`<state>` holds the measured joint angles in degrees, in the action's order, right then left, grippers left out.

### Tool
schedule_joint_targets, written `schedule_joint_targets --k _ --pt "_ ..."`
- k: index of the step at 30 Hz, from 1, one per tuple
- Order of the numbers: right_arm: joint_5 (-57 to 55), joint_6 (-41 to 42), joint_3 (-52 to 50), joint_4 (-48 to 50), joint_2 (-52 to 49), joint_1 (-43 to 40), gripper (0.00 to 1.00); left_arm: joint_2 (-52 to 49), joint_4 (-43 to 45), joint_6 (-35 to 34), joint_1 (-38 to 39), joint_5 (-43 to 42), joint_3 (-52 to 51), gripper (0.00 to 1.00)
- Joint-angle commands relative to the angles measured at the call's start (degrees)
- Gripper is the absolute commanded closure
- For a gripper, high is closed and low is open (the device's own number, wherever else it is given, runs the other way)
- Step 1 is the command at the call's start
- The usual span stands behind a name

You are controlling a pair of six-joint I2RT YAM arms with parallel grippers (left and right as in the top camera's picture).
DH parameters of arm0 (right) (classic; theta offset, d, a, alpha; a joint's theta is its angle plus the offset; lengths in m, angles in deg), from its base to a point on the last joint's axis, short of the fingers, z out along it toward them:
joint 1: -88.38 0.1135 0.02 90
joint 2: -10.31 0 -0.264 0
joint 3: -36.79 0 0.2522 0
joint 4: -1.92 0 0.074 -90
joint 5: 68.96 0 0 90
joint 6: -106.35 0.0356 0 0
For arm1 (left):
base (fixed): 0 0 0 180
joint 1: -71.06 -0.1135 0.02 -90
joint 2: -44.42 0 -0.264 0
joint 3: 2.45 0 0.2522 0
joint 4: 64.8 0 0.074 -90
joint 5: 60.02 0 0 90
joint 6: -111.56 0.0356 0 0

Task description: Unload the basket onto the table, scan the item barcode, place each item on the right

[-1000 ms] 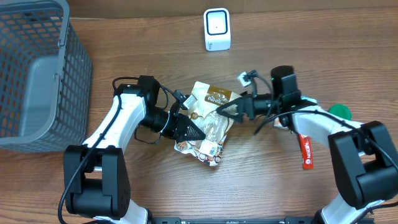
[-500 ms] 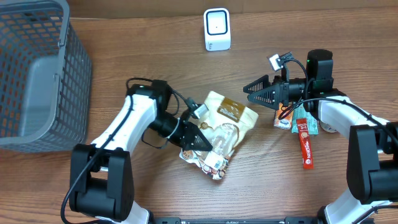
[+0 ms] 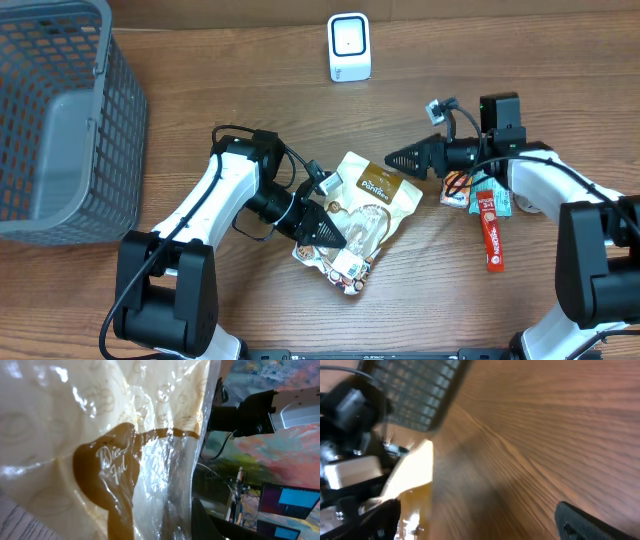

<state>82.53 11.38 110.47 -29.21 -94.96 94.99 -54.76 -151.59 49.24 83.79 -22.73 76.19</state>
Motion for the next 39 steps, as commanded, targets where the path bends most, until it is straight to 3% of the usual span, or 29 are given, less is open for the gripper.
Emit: schedule_joint_targets --k 1,4,7,14,18,21,28,39 --pt "-2.4 -18.5 6.6 -12.0 1.3 0.7 0.0 -0.5 -0.2 1.9 0.1 -0.7 1.0 0.96" --pt "-4.7 -33.0 11.8 -29.4 1.3 1.7 0.0 -0.5 -0.2 2.0 0.1 -0.5 1.0 0.96" --pt "-5.9 -40.0 15.2 -38.1 1.3 3.3 0.0 -0.5 -0.3 1.9 0.1 0.2 1.0 0.96" --pt "-9.9 -40.6 16.1 -40.0 1.3 8.7 0.0 -0.5 -2.2 2.7 0.3 -0.4 1.0 0.96" --pt "-10.4 -40.6 16.1 -40.4 1.3 11.6 0.0 -0.5 -4.5 8.8 0.4 -3.9 1.0 0.96" --pt "-9.4 -40.9 16.1 -42.6 1.3 12.6 0.0 -0.5 -4.1 8.8 0.4 -3.9 1.0 0.96" --pt "-1.5 -50.7 16.1 -50.6 1.3 12.9 0.0 -0.5 -2.6 8.8 0.4 -4.0 1.0 0.96" --pt "0.3 -50.6 16.1 -50.8 1.3 17.0 0.03 -0.5 -1.7 8.8 0.4 -5.4 1.0 0.96"
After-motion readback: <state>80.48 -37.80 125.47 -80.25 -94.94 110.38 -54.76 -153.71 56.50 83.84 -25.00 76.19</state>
